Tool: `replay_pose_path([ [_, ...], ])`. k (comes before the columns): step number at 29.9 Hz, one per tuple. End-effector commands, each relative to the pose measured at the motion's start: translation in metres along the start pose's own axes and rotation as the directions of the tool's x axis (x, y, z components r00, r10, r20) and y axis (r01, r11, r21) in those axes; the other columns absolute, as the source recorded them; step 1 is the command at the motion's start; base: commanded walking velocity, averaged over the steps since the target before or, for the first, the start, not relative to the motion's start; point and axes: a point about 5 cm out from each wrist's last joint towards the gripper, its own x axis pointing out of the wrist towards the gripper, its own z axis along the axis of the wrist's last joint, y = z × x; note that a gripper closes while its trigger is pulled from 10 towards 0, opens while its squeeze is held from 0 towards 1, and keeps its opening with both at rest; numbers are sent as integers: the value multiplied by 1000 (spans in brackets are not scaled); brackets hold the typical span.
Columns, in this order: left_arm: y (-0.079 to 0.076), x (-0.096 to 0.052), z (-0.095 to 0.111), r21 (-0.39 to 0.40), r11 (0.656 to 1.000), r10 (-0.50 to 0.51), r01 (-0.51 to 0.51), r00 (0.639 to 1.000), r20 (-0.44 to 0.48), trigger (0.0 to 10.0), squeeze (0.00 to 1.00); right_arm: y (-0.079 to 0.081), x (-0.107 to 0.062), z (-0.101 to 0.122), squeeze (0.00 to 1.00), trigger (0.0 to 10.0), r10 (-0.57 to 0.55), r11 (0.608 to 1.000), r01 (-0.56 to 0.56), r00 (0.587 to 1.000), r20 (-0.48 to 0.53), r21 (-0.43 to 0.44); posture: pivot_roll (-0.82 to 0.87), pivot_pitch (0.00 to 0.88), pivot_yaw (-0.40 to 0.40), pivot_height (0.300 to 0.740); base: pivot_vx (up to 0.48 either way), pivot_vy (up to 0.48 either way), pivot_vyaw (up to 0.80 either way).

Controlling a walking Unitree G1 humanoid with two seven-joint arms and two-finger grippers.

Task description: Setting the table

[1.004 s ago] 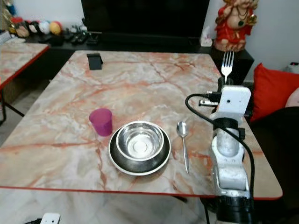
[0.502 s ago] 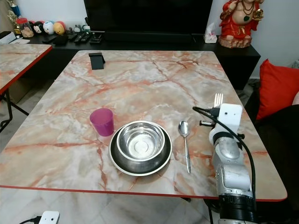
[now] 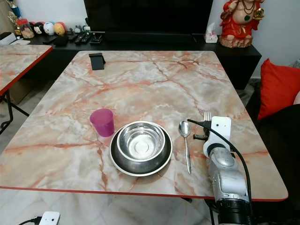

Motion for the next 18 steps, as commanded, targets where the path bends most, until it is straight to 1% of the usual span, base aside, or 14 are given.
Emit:
replay_pose_path([
  [1,2,0,-1,11,1000,-4,4,1000,-10,10000,0,3,-1,-2,0,10000,12,1000,-12,1000,-14,4,-36,0,20,711,0,0,0],
  [3,2,0,-1,11,1000,-5,5,1000,-10,10000,0,4,-1,-3,0,10000,13,1000,-13,1000,-16,4,-36,0,20,711,0,0,0],
  [8,1,0,-1,9,1000,-3,3,1000,-8,10000,0,12,-1,-8,0,10000,32,999,-32,999,-31,1,-32,0,14,711,0,0,0],
  [12,1,0,-1,6,1000,1,-1,1000,-8,10000,0,12,0,-9,0,10000,27,1000,-27,999,-30,15,-27,0,12,711,0,0,0],
  [18,1,0,-1,5,1000,2,-2,1000,-8,10000,0,12,2,-10,0,10000,28,1000,-27,999,-32,13,-23,0,9,711,0,0,0],
])
